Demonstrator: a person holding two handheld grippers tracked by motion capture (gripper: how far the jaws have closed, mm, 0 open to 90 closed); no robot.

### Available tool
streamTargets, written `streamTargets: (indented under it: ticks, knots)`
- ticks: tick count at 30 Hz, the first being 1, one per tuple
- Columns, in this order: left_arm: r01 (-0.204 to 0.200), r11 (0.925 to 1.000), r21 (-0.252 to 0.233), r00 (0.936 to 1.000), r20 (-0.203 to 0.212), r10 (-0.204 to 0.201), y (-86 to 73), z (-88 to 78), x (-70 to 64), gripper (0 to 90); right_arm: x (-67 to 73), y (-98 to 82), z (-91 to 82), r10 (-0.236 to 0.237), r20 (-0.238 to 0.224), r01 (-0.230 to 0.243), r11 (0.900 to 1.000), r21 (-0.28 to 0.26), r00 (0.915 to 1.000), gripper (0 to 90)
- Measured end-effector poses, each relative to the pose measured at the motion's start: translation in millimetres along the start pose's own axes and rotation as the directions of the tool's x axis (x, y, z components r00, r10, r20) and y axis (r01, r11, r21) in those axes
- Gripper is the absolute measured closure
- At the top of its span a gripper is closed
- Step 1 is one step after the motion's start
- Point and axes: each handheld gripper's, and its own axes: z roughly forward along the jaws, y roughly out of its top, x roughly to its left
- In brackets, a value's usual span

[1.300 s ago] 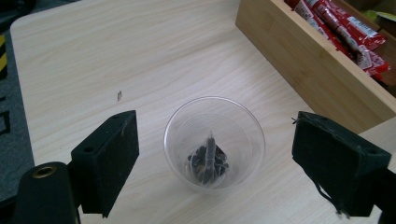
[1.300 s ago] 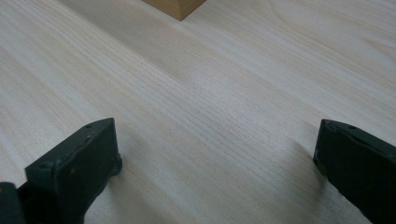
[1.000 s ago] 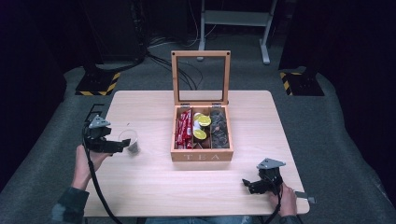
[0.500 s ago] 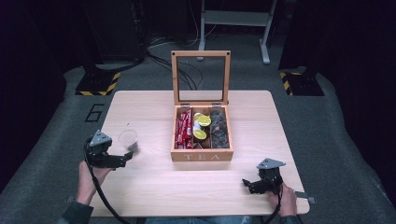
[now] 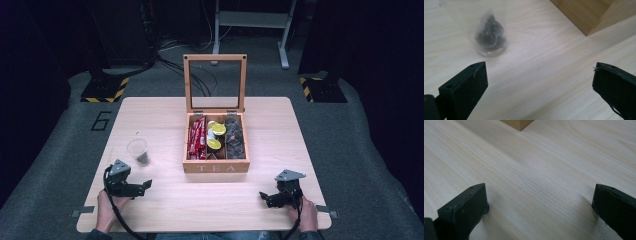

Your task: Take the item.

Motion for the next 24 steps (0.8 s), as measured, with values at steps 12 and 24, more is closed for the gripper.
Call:
streamTargets:
  ticks: [12,24]
  knots:
    - [-0.028,0.9989,0.038,0.9995,-0.010,0.029,-20.5,25.4,-9.1,0.0,0.0,0.0,0.0,0.000,0.000,0.000,1.000,0.000,1.0000,0.0]
    - [-0.075,0.9952,0.063,0.9939,-0.077,0.079,-19.0,31.1,-16.4,0.0,0.0,-0.1,0.0,-0.001,0.000,0.001,1.000,0.000,1.0000,0.0]
